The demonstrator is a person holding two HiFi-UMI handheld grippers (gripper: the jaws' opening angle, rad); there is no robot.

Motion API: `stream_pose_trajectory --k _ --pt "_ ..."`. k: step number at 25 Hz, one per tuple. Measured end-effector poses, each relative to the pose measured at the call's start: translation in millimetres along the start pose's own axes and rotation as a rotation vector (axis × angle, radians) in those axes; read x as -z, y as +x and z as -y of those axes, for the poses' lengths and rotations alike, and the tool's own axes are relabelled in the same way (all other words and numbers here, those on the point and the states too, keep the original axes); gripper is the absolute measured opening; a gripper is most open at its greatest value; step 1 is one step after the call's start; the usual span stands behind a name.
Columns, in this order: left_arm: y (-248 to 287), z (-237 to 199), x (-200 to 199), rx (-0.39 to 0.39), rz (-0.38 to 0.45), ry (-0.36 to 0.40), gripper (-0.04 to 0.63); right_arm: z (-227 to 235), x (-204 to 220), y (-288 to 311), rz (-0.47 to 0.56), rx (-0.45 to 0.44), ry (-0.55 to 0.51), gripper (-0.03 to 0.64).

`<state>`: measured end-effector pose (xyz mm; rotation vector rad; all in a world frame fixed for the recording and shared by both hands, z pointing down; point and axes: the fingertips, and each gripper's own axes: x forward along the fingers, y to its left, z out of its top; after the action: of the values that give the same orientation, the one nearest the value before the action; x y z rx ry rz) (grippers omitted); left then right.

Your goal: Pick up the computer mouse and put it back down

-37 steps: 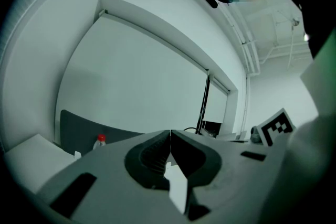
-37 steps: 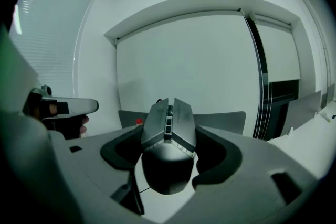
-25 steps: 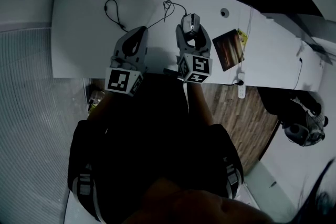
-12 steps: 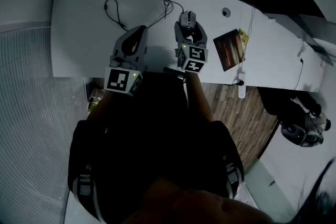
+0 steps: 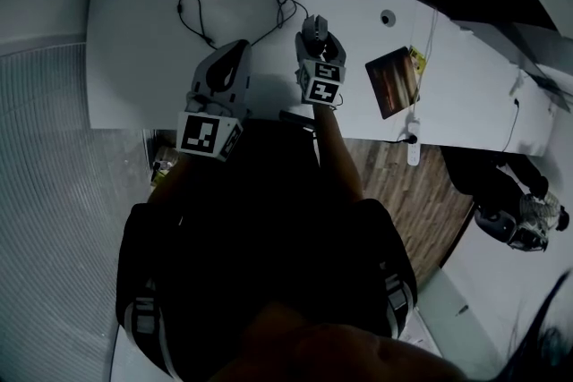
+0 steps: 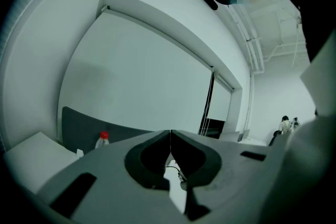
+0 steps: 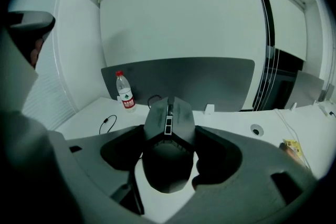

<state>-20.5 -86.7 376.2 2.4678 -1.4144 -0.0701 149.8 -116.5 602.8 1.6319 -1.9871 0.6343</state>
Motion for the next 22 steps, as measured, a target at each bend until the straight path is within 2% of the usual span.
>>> stream_pose_trajectory --k 9,18,22 --pt "9 -8 11 -0.005 -0.009 -0.008 0.005 4 43 49 -0.1 0.005 -0.003 0.291" --pt "8 -7 8 -0.011 -0.009 -0.008 0.005 5 83 70 -0.212 0.001 0.006 0.291" --pt "7 -7 8 -0.011 -0.011 -0.008 0.005 2 88 75 -0.242 -0.002 0.011 0.291"
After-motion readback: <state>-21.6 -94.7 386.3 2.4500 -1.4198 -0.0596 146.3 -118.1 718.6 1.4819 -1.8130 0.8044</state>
